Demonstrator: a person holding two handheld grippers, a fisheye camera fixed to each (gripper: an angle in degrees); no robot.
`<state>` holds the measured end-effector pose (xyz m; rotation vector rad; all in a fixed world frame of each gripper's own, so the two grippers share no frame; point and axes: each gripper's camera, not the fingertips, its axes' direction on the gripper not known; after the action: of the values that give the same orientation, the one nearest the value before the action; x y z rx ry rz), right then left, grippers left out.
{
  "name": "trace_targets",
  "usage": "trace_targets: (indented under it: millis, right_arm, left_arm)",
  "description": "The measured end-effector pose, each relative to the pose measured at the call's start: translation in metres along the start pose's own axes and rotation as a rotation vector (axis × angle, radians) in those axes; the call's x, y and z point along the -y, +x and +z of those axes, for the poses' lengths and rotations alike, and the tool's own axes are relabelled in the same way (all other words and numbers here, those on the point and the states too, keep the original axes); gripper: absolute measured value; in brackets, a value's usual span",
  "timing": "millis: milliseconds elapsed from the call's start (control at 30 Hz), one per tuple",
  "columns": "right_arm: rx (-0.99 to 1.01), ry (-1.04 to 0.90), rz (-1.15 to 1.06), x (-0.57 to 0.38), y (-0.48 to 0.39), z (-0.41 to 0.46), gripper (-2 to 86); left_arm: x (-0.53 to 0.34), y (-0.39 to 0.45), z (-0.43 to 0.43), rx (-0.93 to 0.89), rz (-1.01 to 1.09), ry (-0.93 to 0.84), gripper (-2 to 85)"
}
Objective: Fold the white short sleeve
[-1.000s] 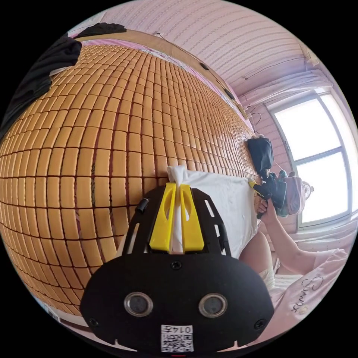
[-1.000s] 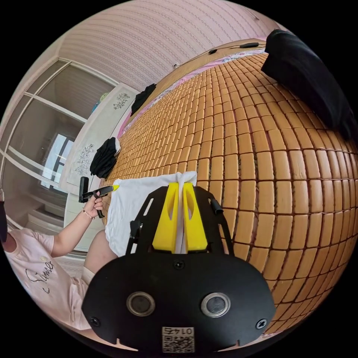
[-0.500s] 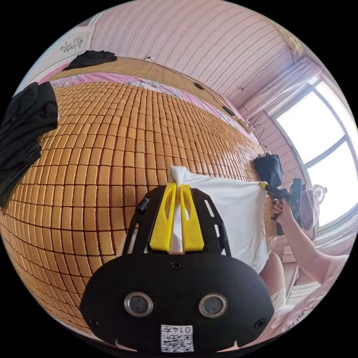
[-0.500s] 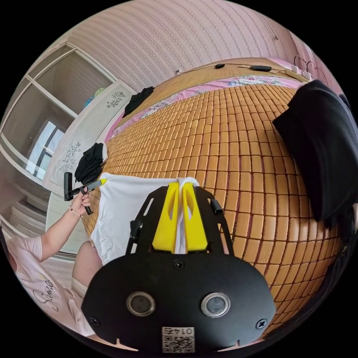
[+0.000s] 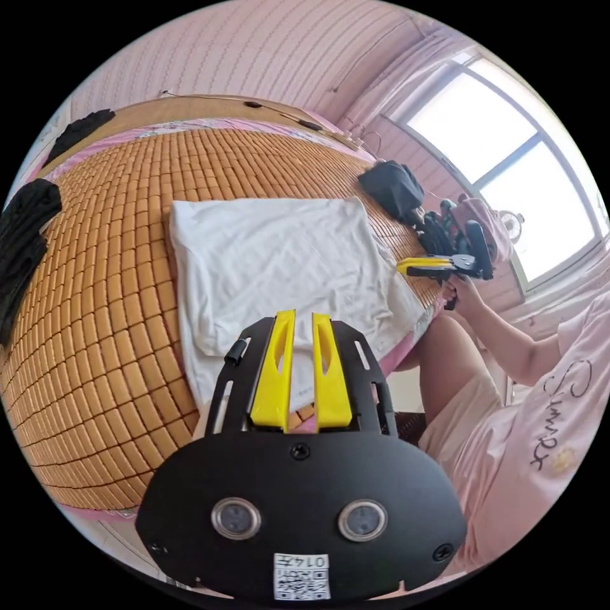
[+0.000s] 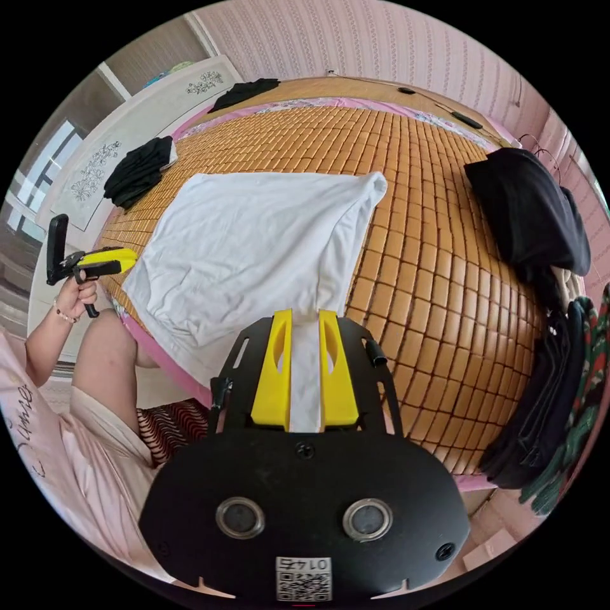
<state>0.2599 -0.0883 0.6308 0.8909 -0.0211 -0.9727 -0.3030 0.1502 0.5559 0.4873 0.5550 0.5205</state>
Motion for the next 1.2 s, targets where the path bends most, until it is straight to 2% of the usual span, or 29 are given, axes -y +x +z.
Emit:
trace_targets:
  millis: [67, 133, 233, 267, 333, 533, 633, 833, 1033, 1200]
  right_arm:
    - [0.170, 0.020, -0.051, -0.002, -0.033, 0.008, 7.5]
    - [0.192, -0.005, -0.120, 0.002, -0.066, 0.018, 7.9]
    - [0.073, -0.063, -0.212, 0.006, -0.107, 0.044, 7.2]
    - [0.033, -0.075, -0.212, 0.008, -0.114, 0.053, 5.9]
    - [-0.008, -0.057, -0.207, 0.010, -0.120, 0.054, 2.7]
    - [-0.018, -0.029, -0.249, 0.008, -0.145, 0.049, 0.6]
    - [-0.018, -0.123, -0.222, 0.012, -0.153, 0.087, 0.1]
    - [0.009, -0.144, -0.228, 0.031, -0.169, 0.092, 0.1]
    - [-0.150, -0.024, -0.414, 0.122, -0.199, 0.098, -0.9]
    - [-0.160, -0.096, -0.438, 0.230, -0.221, 0.153, -0.8]
  left_arm:
    - [-0.006, 0.023, 0.024, 0.016, 0.028, -0.064, 6.9]
    - [-0.009, 0.035, 0.038, 0.017, 0.022, -0.079, 7.1]
    - [-0.011, 0.048, 0.054, 0.086, 0.029, -0.096, 6.5]
    - [-0.014, 0.050, 0.061, 0.160, 0.038, -0.118, 5.5]
    - [-0.017, 0.050, 0.063, 0.154, 0.042, -0.101, 3.0]
    - [-0.033, 0.053, 0.062, 0.094, 0.026, -0.111, -0.6]
    - [-0.045, 0.050, 0.072, 0.071, 0.012, -0.095, -0.2]
    - [-0.053, 0.065, 0.057, 0.085, 0.050, -0.073, 3.2]
    - [-0.043, 0.094, 0.072, 0.171, 0.148, 0.050, -0.4]
    - [-0.053, 0.112, 0.118, 0.222, 0.159, 0.003, -0.9]
